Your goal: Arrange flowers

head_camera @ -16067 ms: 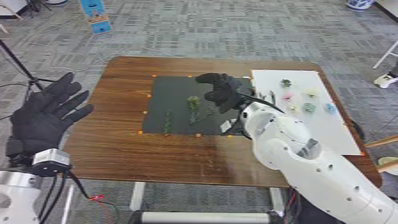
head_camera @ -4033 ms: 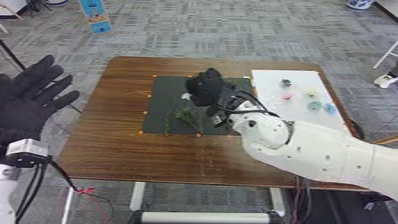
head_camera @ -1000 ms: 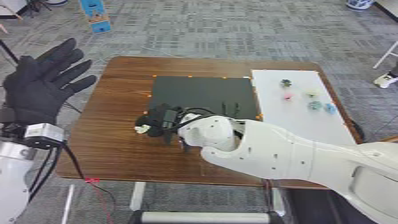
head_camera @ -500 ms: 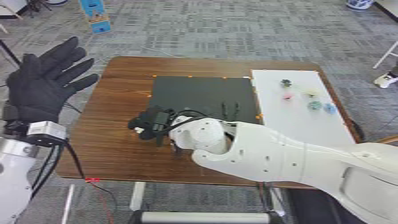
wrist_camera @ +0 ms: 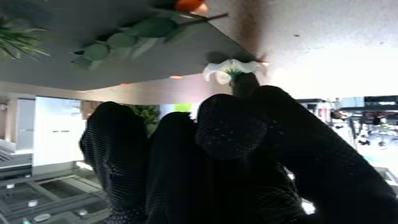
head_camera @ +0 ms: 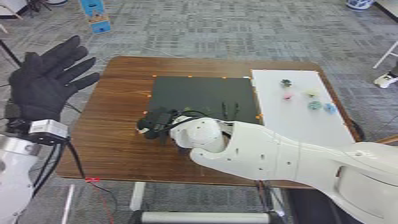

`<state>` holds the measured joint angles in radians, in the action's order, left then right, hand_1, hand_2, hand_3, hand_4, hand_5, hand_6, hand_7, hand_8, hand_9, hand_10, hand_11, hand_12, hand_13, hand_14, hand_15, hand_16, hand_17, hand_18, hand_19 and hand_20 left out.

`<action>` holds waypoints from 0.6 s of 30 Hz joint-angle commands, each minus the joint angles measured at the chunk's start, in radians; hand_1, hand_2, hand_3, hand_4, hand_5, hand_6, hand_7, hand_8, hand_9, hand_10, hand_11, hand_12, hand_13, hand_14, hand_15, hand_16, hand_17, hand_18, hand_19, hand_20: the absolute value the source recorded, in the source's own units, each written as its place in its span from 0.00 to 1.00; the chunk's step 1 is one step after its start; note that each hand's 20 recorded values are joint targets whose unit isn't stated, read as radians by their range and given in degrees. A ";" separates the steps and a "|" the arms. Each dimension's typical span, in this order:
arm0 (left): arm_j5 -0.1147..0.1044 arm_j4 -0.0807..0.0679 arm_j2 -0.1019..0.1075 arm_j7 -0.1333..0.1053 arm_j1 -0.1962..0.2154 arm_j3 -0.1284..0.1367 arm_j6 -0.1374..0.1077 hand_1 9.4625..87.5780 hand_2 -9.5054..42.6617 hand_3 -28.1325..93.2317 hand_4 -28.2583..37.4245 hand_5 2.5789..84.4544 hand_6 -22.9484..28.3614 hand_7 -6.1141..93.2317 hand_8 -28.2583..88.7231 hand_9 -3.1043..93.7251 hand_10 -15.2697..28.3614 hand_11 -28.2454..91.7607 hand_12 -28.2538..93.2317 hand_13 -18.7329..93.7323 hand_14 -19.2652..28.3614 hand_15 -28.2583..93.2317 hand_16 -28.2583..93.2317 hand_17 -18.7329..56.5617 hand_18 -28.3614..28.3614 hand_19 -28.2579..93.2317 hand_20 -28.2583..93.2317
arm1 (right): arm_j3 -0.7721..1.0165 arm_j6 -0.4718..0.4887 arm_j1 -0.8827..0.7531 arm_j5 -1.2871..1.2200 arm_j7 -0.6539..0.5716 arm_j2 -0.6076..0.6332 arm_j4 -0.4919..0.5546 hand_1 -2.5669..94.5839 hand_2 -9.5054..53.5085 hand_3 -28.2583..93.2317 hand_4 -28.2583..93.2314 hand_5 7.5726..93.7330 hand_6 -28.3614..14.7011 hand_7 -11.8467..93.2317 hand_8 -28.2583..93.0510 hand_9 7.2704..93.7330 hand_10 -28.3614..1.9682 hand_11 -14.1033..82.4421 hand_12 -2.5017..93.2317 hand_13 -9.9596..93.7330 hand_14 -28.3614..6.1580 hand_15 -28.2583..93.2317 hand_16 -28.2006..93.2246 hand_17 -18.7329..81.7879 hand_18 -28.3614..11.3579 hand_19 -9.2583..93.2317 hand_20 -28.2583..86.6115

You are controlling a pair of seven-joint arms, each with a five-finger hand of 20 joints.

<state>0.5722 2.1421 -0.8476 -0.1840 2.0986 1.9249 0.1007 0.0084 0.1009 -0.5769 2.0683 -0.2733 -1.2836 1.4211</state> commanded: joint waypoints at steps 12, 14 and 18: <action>-0.005 0.013 -0.015 0.004 0.029 0.024 0.006 0.15 0.07 0.75 0.00 0.31 0.50 0.20 0.18 0.28 0.61 0.34 0.37 0.34 0.71 0.33 0.27 0.13 0.96 0.58 0.24 | -0.041 -0.035 0.058 0.000 -0.019 0.029 0.027 0.25 0.55 1.00 0.19 0.42 0.74 0.29 0.10 0.92 0.64 0.84 0.35 0.94 0.69 0.97 0.55 0.75 0.13 1.00 0.89; -0.006 0.013 -0.014 0.003 0.028 0.023 0.003 0.15 0.07 0.75 0.00 0.31 0.50 0.20 0.18 0.28 0.61 0.34 0.37 0.34 0.71 0.33 0.27 0.13 0.96 0.58 0.24 | -0.050 -0.041 0.066 -0.004 -0.024 0.030 0.025 0.25 0.55 1.00 0.19 0.42 0.74 0.29 0.10 0.92 0.64 0.84 0.35 0.94 0.68 0.97 0.55 0.75 0.13 1.00 0.89; -0.007 0.014 -0.014 0.004 0.028 0.023 -0.002 0.15 0.07 0.75 0.00 0.32 0.51 0.20 0.18 0.28 0.61 0.34 0.37 0.34 0.71 0.33 0.27 0.13 0.96 0.58 0.24 | -0.034 -0.021 0.057 0.011 -0.021 0.031 0.017 0.25 0.55 1.00 0.19 0.43 0.74 0.29 0.10 0.92 0.64 0.84 0.35 0.94 0.68 0.97 0.55 0.75 0.13 1.00 0.89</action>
<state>0.5712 2.1451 -0.8522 -0.1843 2.1208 1.9423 0.1005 -0.0418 0.0736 -0.5299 2.0581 -0.2879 -1.2591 1.4465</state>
